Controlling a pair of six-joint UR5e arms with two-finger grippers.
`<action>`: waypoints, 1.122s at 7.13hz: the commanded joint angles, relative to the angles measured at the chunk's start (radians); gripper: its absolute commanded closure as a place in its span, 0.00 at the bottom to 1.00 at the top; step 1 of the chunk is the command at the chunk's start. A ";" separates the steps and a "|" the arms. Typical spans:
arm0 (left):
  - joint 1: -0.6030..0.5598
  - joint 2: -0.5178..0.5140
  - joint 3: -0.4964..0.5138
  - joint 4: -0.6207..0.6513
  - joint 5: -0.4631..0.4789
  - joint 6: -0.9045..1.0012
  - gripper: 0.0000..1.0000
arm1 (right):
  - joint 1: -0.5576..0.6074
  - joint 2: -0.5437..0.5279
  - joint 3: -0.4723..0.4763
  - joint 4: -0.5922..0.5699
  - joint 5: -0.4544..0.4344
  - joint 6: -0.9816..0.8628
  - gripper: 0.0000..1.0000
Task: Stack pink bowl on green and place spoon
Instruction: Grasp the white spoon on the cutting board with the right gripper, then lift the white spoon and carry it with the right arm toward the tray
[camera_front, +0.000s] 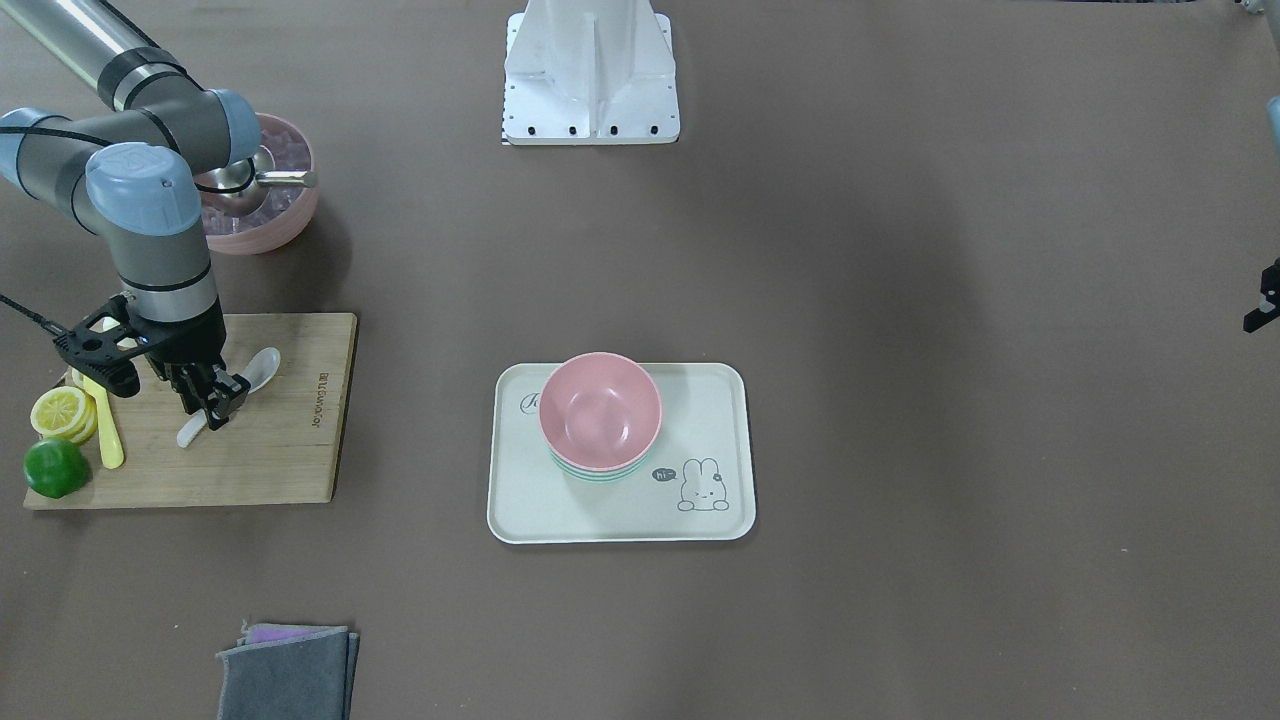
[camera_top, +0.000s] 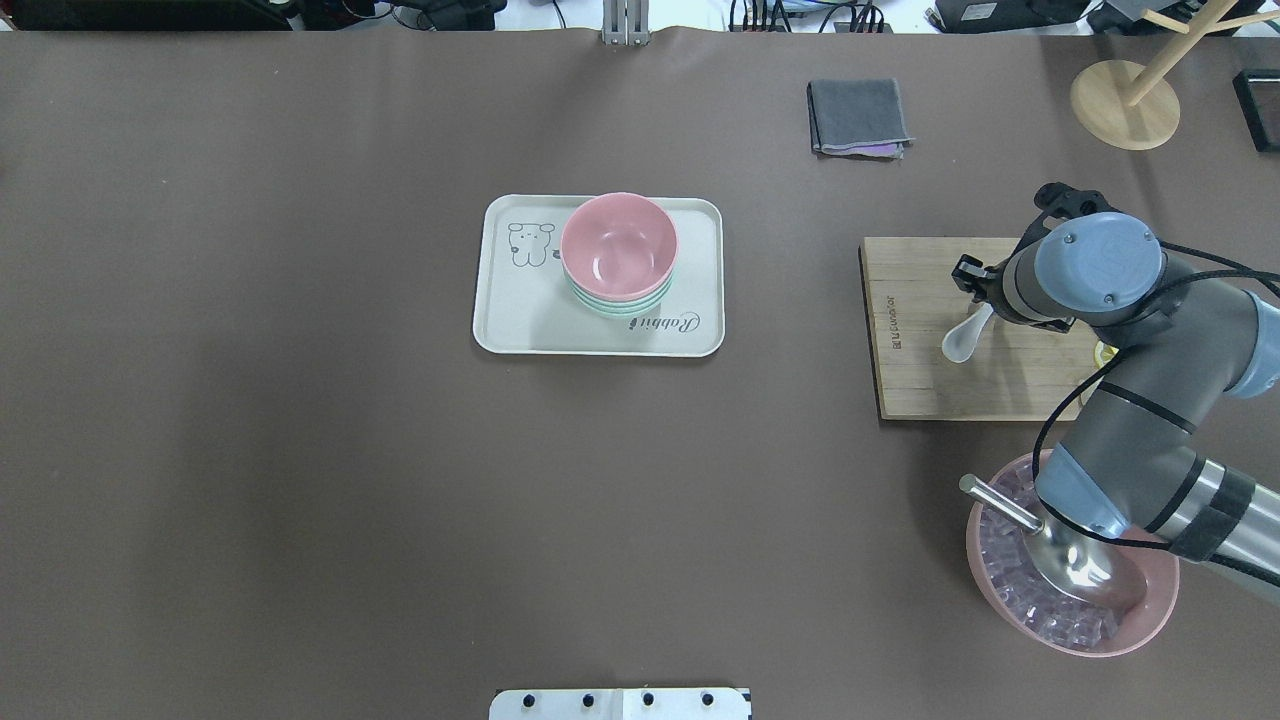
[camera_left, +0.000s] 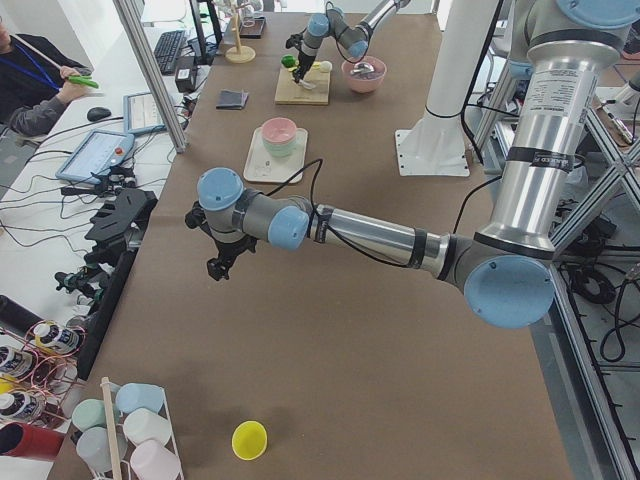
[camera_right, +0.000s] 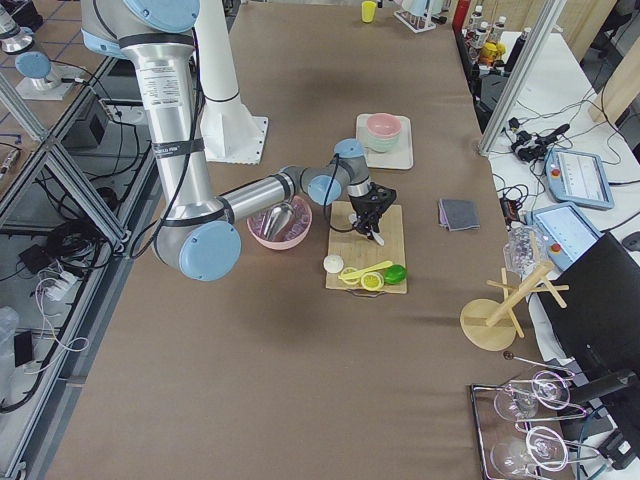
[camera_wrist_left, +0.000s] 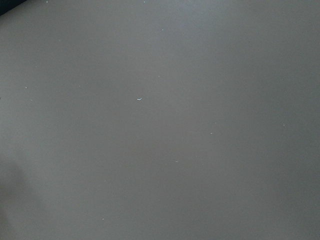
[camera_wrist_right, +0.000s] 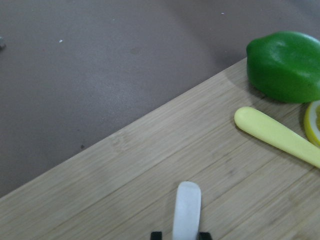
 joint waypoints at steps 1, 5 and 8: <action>0.000 0.000 0.002 0.000 0.000 0.000 0.02 | 0.001 0.024 0.000 -0.001 0.001 0.003 1.00; 0.001 0.000 0.003 -0.002 0.000 0.000 0.02 | 0.037 0.195 0.004 -0.156 0.004 -0.003 1.00; 0.001 0.000 0.005 -0.002 0.000 -0.003 0.02 | 0.025 0.433 -0.002 -0.394 0.003 0.065 1.00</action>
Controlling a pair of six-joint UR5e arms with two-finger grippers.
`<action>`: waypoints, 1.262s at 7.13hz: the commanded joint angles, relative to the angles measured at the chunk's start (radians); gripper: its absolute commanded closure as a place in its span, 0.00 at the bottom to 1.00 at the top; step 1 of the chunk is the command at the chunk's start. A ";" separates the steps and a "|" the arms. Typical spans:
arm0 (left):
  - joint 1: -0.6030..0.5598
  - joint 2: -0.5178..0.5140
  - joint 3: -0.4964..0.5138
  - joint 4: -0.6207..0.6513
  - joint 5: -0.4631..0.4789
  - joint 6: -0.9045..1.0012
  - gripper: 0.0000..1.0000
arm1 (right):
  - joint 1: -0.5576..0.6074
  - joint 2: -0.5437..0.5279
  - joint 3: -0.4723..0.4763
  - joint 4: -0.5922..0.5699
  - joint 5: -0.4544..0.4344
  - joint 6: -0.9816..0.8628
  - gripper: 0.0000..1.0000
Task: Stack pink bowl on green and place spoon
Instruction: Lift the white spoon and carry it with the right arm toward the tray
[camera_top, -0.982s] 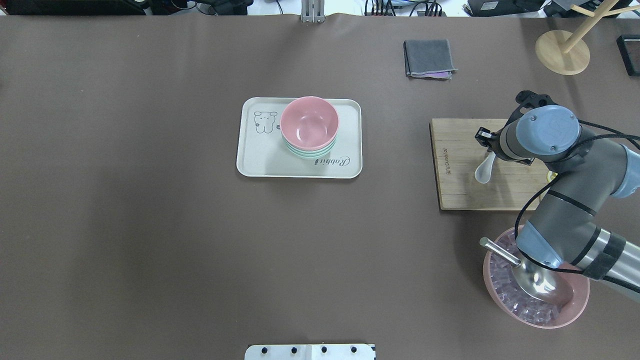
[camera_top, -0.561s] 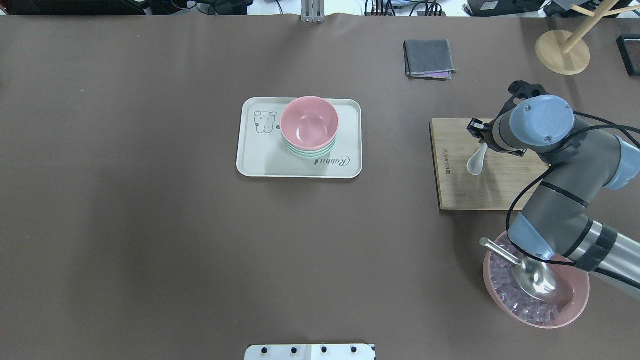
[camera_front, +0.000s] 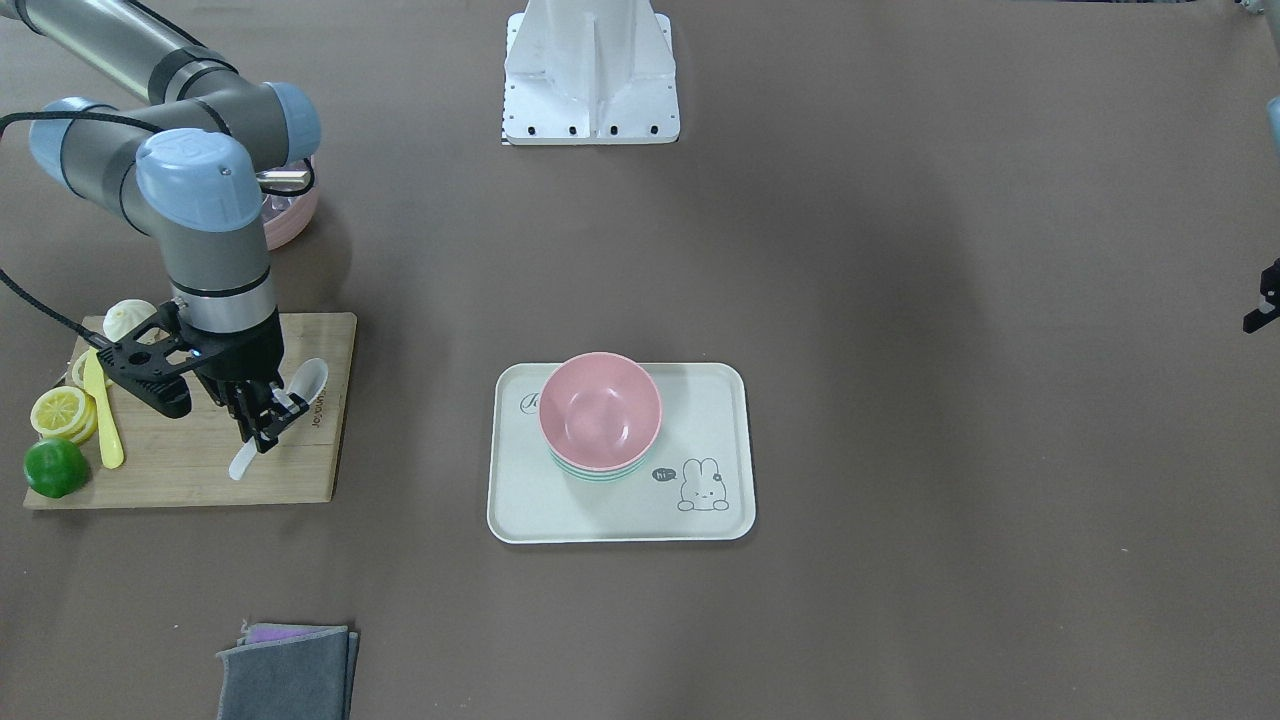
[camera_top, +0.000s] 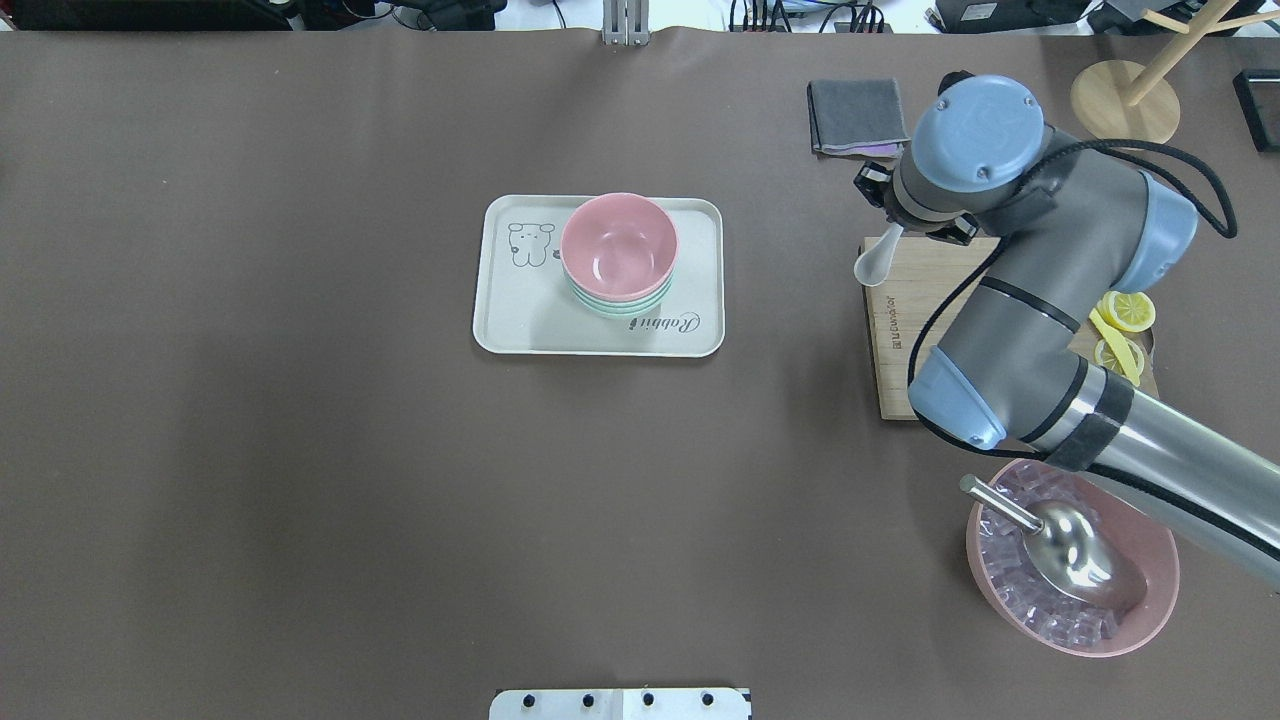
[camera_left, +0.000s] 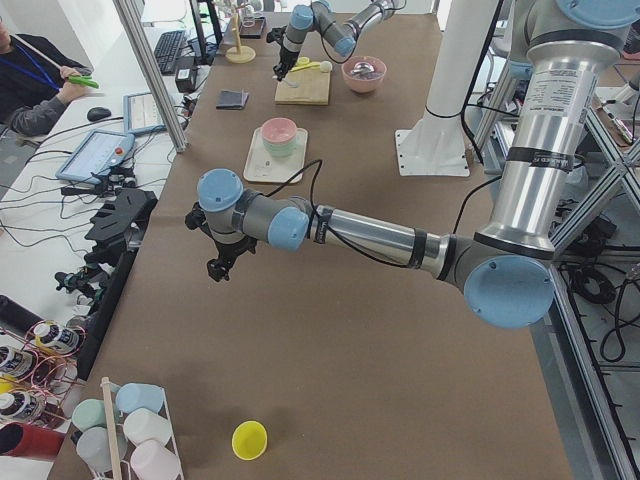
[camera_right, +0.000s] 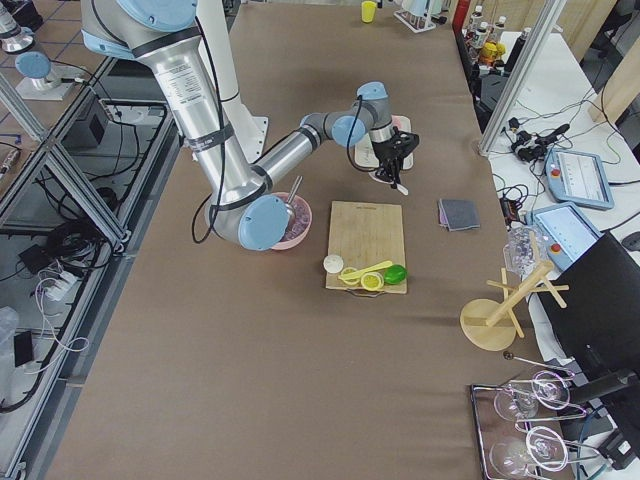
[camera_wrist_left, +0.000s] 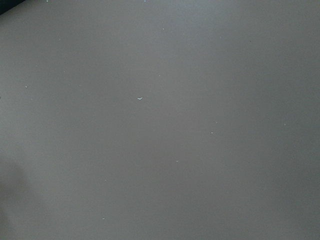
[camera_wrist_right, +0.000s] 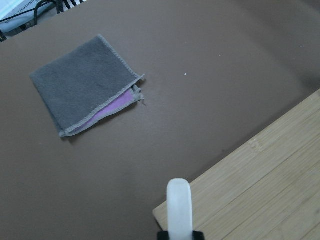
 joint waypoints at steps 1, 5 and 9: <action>0.000 0.000 -0.001 0.000 0.000 -0.002 0.02 | -0.017 0.172 -0.034 -0.142 0.000 0.055 1.00; -0.001 0.014 -0.002 0.000 0.000 0.003 0.02 | -0.084 0.551 -0.470 -0.166 -0.037 0.190 1.00; 0.000 0.018 0.005 -0.003 0.000 0.000 0.02 | -0.175 0.571 -0.504 -0.163 -0.095 0.241 1.00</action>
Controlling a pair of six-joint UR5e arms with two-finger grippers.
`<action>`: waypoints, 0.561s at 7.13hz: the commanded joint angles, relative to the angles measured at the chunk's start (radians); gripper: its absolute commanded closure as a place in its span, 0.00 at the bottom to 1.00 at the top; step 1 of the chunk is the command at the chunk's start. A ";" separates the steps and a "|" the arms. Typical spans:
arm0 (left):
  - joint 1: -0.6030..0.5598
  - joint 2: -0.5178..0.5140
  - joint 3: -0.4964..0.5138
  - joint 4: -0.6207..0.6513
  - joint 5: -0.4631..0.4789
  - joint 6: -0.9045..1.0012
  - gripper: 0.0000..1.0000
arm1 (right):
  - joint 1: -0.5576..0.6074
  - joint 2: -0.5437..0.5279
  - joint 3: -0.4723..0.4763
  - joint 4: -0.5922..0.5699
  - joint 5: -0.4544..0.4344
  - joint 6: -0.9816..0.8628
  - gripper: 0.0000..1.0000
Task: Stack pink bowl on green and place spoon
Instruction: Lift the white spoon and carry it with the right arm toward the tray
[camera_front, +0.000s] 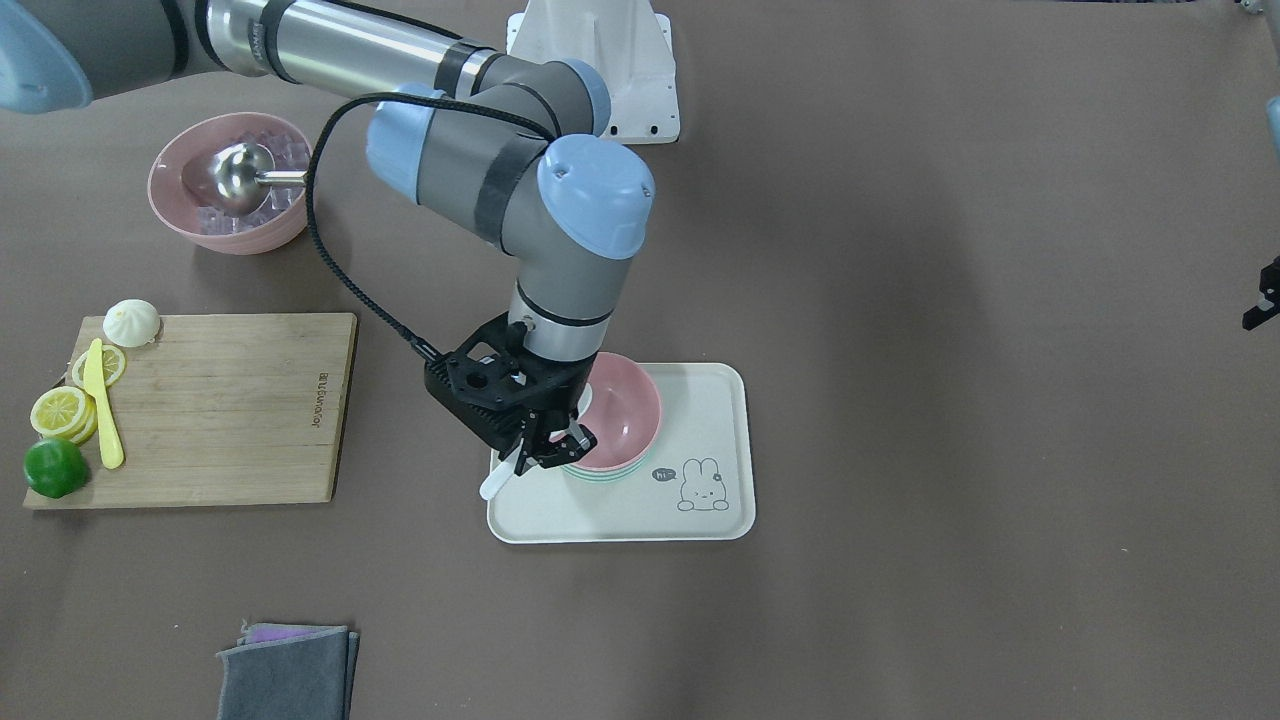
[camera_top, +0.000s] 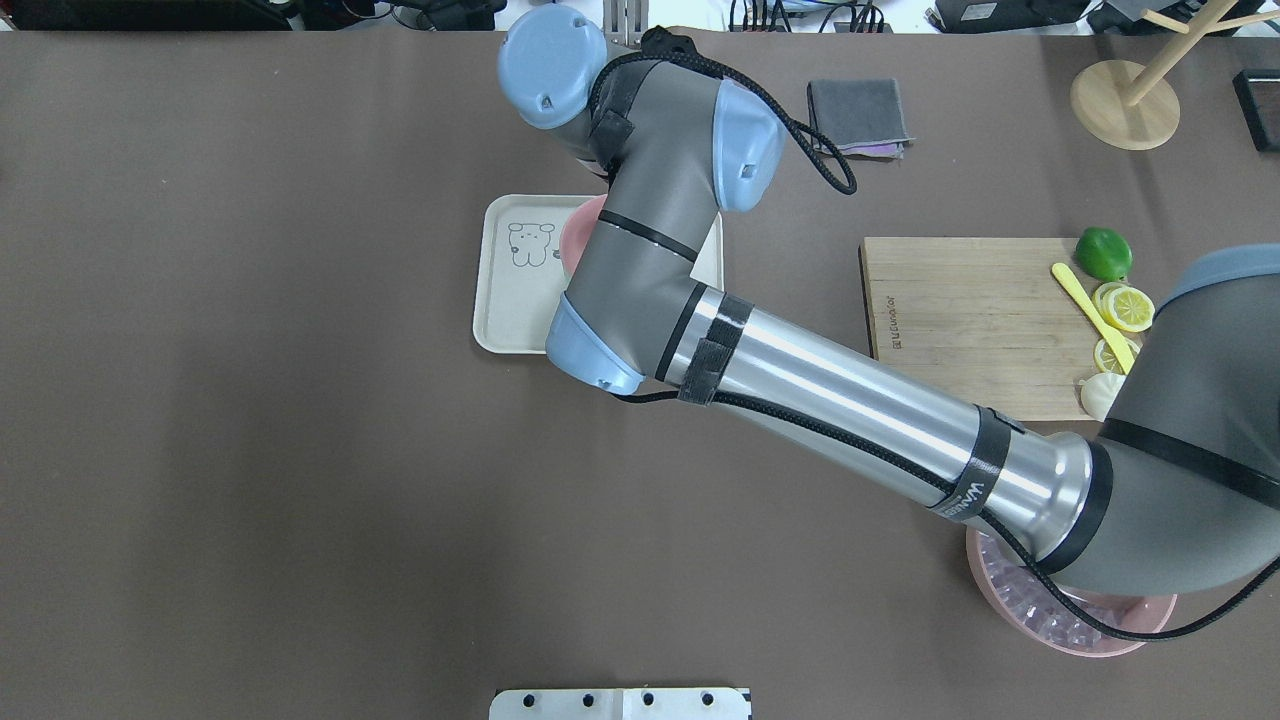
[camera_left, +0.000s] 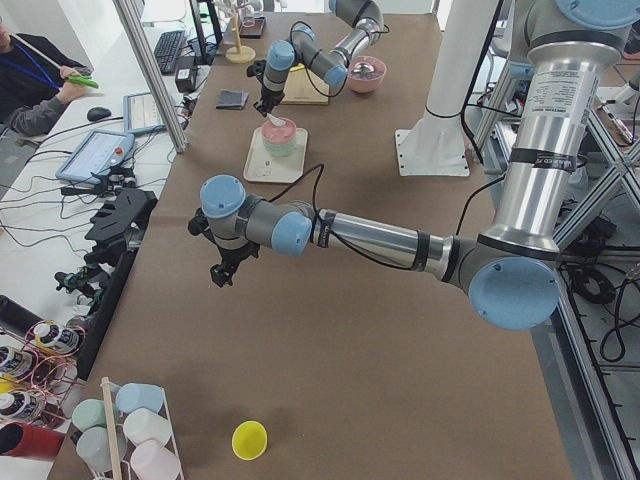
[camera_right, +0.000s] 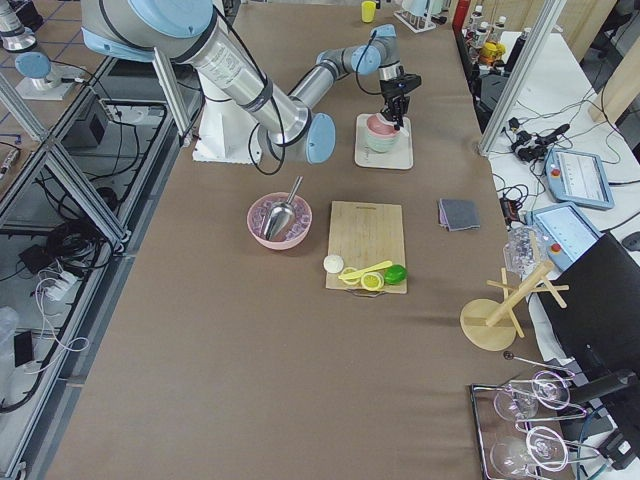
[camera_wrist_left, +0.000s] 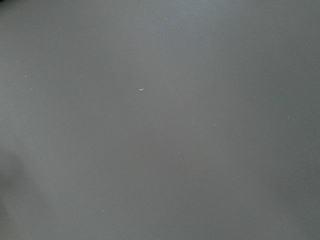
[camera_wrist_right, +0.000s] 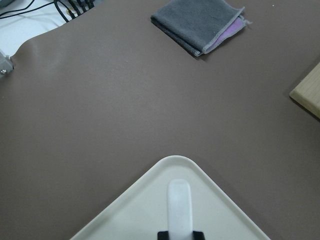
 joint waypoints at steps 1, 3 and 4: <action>0.000 -0.001 0.002 0.000 0.000 -0.002 0.02 | -0.037 0.003 -0.003 0.000 -0.019 0.012 1.00; 0.000 -0.001 0.002 0.000 0.000 -0.002 0.02 | -0.045 0.000 -0.005 0.000 -0.029 0.032 1.00; 0.000 -0.001 0.002 0.000 0.000 -0.002 0.02 | -0.045 -0.002 -0.005 0.000 -0.029 0.032 1.00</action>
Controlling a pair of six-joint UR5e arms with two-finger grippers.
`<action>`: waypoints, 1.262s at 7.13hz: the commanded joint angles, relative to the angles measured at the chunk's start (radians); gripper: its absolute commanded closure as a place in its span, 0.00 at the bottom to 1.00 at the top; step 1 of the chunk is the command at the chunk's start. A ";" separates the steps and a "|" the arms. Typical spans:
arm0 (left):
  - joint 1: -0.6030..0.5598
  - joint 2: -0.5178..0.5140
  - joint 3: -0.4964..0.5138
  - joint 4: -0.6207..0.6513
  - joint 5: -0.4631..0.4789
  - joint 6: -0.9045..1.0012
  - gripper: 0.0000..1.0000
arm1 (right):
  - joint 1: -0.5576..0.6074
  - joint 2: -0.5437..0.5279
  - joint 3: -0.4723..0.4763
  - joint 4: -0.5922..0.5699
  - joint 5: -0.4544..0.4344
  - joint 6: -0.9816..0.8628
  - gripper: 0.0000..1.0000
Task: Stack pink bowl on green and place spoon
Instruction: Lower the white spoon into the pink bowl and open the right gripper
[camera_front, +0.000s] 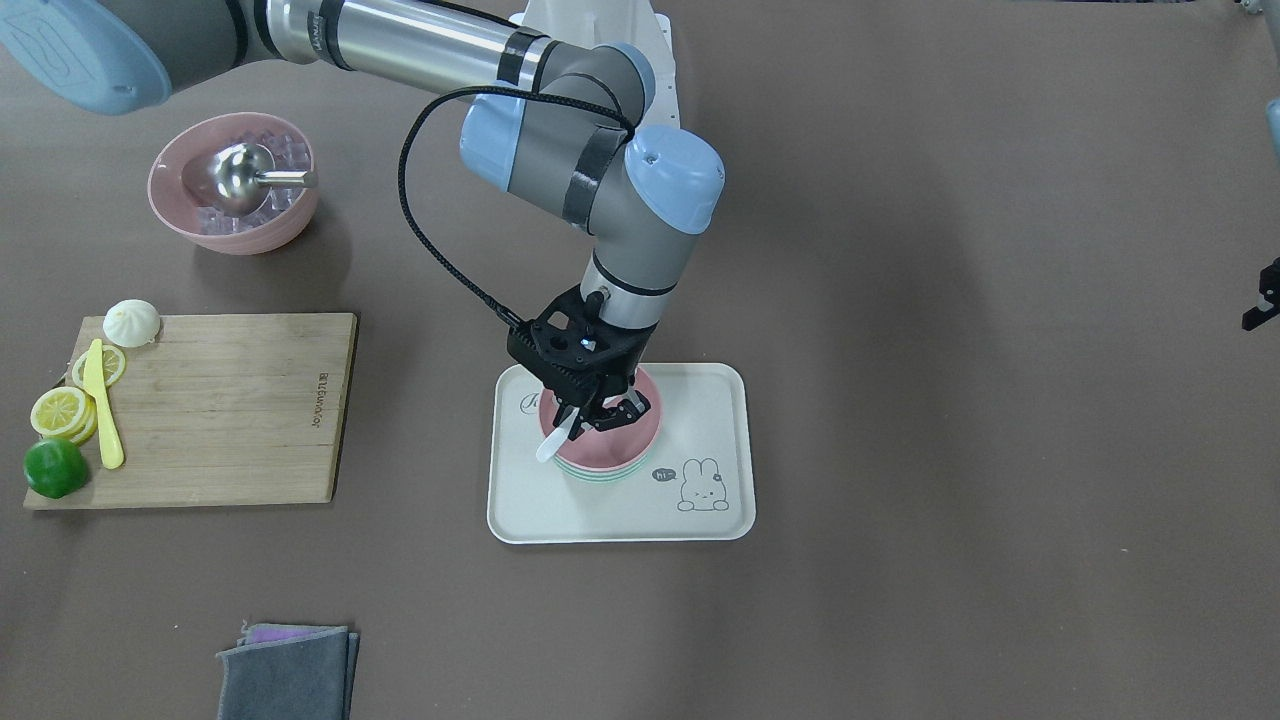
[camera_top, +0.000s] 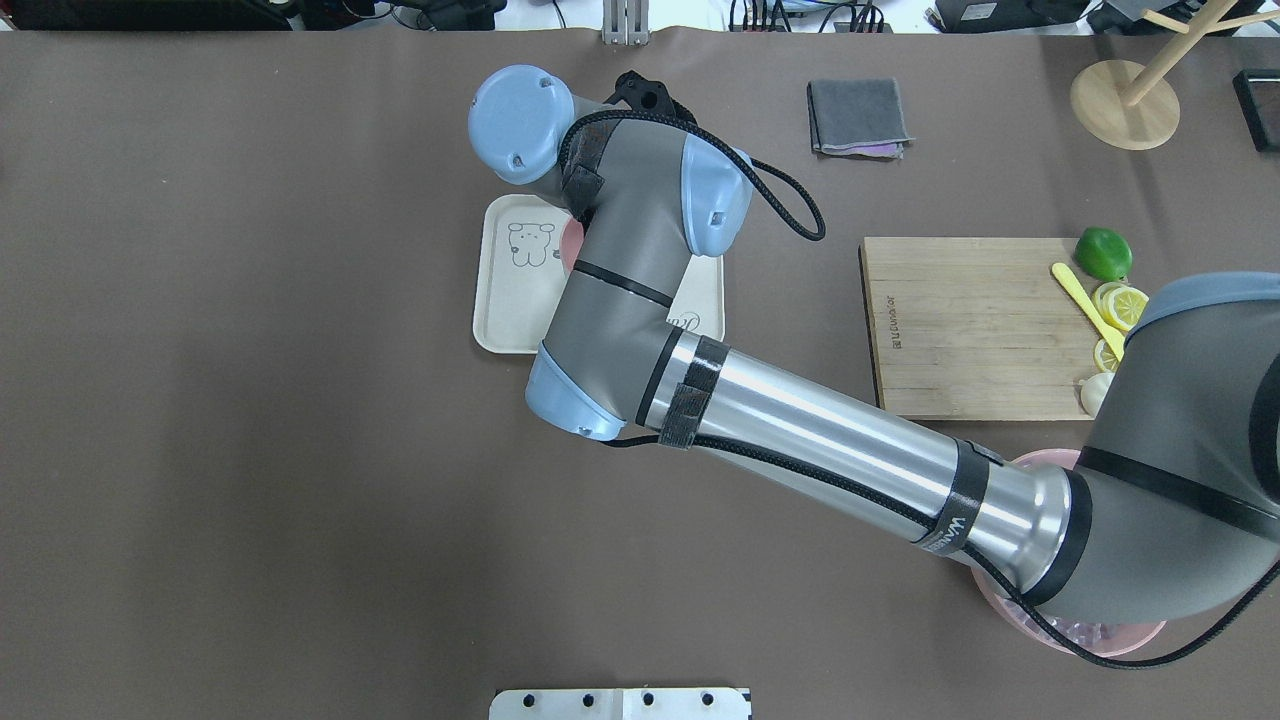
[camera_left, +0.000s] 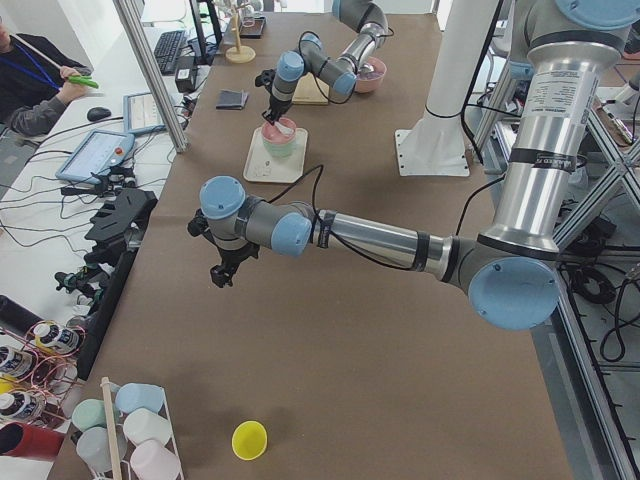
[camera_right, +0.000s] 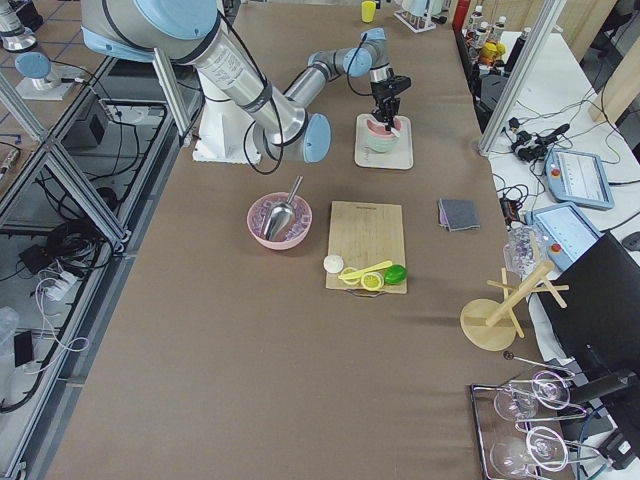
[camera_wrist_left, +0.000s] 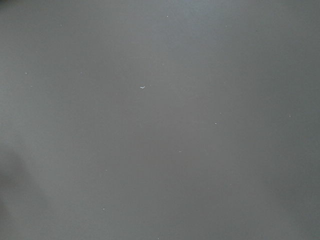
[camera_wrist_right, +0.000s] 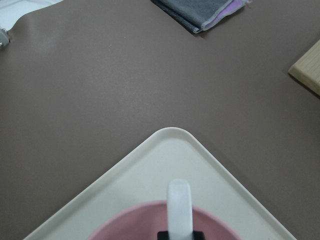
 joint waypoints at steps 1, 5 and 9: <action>0.000 0.000 0.000 0.000 0.000 0.000 0.02 | -0.002 -0.002 0.000 0.000 -0.004 -0.001 1.00; 0.000 0.001 0.000 0.000 -0.002 0.000 0.02 | -0.013 -0.009 0.006 0.002 -0.090 -0.076 0.00; -0.002 0.024 0.012 0.008 0.006 -0.030 0.02 | 0.154 -0.147 0.178 0.035 0.103 -0.435 0.00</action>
